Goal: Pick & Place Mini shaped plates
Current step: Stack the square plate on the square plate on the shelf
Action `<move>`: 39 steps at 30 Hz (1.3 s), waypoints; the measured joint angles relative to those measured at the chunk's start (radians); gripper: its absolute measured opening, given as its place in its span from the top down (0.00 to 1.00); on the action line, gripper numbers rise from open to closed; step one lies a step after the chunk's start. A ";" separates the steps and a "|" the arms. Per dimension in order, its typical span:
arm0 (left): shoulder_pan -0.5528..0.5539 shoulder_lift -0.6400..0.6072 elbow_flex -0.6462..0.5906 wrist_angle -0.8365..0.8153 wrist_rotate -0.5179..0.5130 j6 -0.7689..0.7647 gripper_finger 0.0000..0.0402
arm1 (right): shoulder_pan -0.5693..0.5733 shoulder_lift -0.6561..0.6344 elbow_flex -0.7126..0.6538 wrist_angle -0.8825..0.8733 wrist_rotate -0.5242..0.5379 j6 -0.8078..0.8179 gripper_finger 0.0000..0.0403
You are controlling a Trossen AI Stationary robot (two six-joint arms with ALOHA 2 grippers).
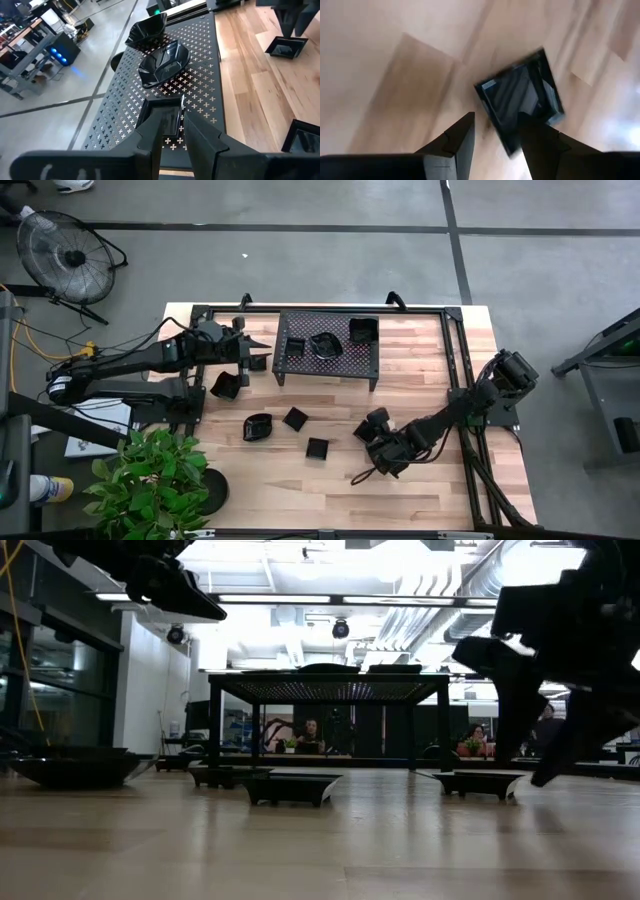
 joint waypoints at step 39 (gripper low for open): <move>0.000 0.000 0.000 -0.007 0.011 -0.028 0.81 | -0.007 0.000 -0.009 0.059 -0.025 -0.109 0.99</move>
